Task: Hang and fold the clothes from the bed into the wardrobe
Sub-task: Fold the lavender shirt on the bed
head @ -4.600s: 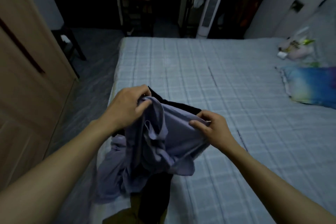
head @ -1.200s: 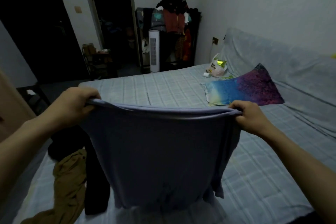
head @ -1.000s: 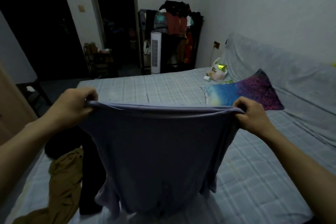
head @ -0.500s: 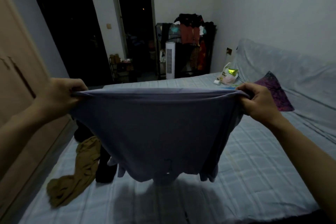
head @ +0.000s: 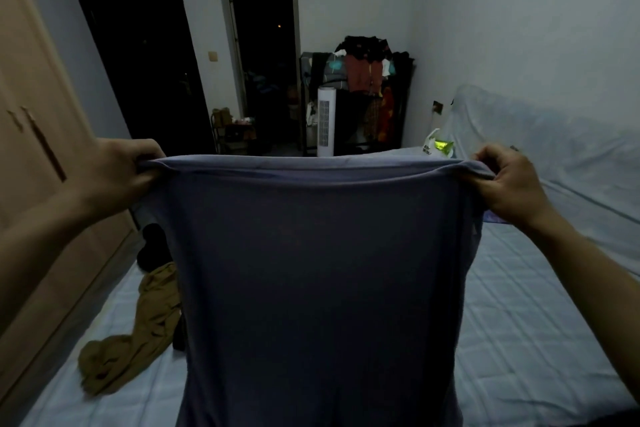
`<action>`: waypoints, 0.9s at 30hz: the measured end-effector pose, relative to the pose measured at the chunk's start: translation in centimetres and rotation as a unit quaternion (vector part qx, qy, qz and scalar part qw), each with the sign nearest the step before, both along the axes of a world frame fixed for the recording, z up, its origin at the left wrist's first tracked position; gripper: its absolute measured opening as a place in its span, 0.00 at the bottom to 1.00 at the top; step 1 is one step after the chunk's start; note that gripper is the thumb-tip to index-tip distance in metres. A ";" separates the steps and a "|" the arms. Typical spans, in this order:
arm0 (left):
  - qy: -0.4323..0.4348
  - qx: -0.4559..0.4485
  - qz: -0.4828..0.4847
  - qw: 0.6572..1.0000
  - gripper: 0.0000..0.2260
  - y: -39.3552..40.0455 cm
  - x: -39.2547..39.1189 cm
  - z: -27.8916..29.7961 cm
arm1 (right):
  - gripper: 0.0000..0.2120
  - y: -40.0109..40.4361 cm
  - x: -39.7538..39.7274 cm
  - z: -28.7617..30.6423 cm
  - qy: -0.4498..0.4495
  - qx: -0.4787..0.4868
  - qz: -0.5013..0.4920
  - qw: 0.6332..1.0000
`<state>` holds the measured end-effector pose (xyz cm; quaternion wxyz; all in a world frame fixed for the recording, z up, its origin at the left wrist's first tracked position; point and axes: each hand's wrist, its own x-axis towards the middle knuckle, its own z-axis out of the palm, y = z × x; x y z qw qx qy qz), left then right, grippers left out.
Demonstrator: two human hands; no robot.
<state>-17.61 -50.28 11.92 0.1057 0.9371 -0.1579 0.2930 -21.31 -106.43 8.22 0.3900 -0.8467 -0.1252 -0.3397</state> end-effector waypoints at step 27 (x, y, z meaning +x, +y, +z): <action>0.510 -0.359 -0.009 0.782 0.10 -2.0 41.7 -27.7 | 0.13 1.6 39.8 -23.7 0.485 0.224 -0.088 0.841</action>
